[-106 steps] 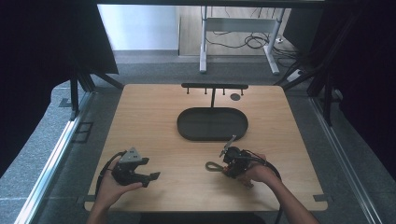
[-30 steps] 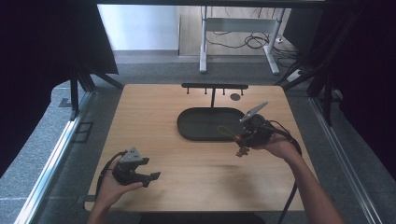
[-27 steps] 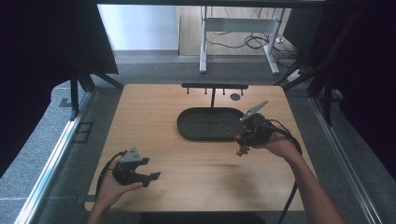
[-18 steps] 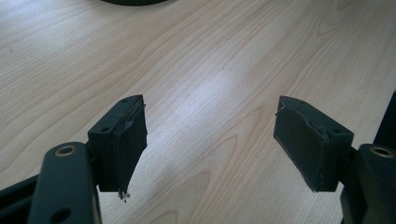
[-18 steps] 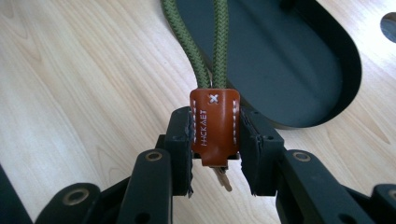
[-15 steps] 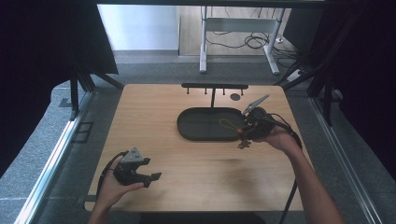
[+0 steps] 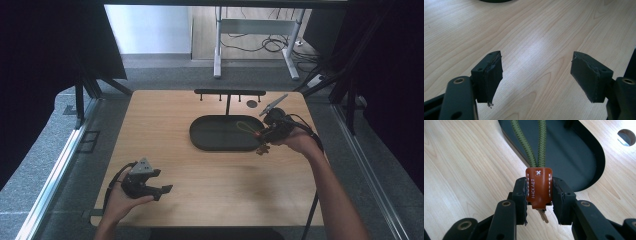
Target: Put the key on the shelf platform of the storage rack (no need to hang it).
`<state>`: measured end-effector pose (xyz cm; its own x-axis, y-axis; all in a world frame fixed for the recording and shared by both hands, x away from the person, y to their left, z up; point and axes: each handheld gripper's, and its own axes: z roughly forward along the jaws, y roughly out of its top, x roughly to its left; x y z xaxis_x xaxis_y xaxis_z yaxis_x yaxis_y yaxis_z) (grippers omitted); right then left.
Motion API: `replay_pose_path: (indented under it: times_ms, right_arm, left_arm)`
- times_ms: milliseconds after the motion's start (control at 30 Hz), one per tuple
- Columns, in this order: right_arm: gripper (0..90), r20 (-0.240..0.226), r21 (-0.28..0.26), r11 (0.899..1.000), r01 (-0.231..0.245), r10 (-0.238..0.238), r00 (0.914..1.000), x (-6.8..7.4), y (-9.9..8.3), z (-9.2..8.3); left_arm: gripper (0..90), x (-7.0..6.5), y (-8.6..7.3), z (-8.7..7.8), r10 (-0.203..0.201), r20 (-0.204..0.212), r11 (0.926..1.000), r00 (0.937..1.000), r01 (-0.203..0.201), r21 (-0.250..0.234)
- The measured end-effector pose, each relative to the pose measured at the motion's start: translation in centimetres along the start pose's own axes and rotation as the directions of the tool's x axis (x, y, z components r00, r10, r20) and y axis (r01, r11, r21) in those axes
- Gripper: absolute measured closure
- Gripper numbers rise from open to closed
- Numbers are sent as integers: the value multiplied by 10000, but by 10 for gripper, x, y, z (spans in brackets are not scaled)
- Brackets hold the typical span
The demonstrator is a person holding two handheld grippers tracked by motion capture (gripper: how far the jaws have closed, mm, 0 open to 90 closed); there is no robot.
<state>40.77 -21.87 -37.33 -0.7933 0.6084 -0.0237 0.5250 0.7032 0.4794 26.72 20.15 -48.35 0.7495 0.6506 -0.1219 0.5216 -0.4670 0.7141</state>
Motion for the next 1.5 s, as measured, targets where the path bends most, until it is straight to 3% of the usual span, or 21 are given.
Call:
replay_pose_path:
  times_ms: [1500]
  right_arm:
    - [665, 90, 129, 9999, 10, -11, 10000, -17, 36, 24]
  left_arm:
    - [261, 2, -1, -2, -32, 24, 10000, 10000, 32, -65]
